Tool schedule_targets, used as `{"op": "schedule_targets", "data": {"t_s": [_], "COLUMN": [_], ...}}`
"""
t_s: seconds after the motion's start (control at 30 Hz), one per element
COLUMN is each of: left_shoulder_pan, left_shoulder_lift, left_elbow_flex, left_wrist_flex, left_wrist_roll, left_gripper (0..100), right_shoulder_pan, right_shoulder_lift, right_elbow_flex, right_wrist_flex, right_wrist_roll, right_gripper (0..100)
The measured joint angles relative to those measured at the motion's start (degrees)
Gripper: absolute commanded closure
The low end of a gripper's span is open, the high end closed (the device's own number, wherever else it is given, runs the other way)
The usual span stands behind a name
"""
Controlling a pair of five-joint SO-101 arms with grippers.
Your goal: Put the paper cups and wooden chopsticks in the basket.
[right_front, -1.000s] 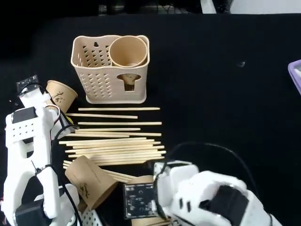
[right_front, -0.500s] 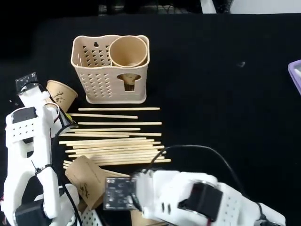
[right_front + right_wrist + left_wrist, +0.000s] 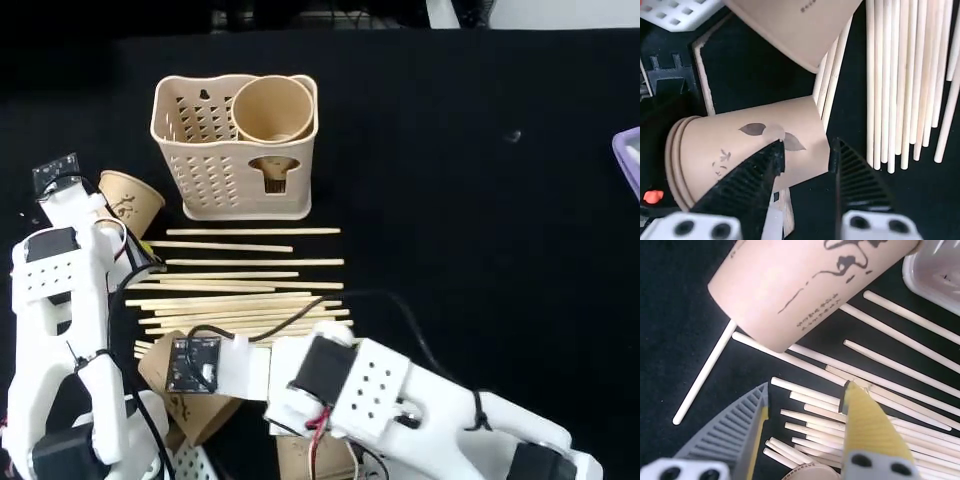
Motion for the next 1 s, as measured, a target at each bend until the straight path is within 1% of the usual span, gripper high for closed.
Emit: {"op": "schedule_targets", "data": {"t_s": [0.1, 0.23, 0.3, 0.43, 0.7, 0.83, 0.93, 1.0], "left_shoulder_pan": [0.0, 0.0, 0.0, 0.0, 0.1, 0.1, 0.0, 0.0], "left_shoulder_lift": [0.0, 0.0, 0.0, 0.0, 0.0, 0.0, 0.0, 0.0], "left_elbow_flex": [0.0, 0.0, 0.0, 0.0, 0.0, 0.0, 0.0, 0.0], "left_wrist_flex": [0.0, 0.0, 0.0, 0.0, 0.0, 0.0, 0.0, 0.0], "left_wrist_roll": [0.0, 0.0, 0.0, 0.0, 0.0, 0.0, 0.0, 0.0], "left_gripper": [76, 76, 76, 76, 76, 76, 76, 76], "right_shoulder_pan": [4.0, 12.0, 17.1, 27.1, 46.6, 52.0, 52.3, 51.0], "right_shoulder_lift": [0.2, -0.9, -0.7, 0.8, 0.7, 0.7, 0.7, 0.7], "right_elbow_flex": [0.6, 4.7, 5.3, 7.6, 2.6, -1.7, -6.9, -11.1], "right_wrist_flex": [-1.1, -4.9, -6.6, -6.8, -6.6, -4.9, 0.4, 4.7], "right_wrist_roll": [0.0, 1.1, 3.7, 6.6, 7.1, 7.1, 7.6, 7.5], "right_gripper": [84.2, 84.2, 84.2, 84.2, 84.2, 84.2, 84.2, 84.2]}}
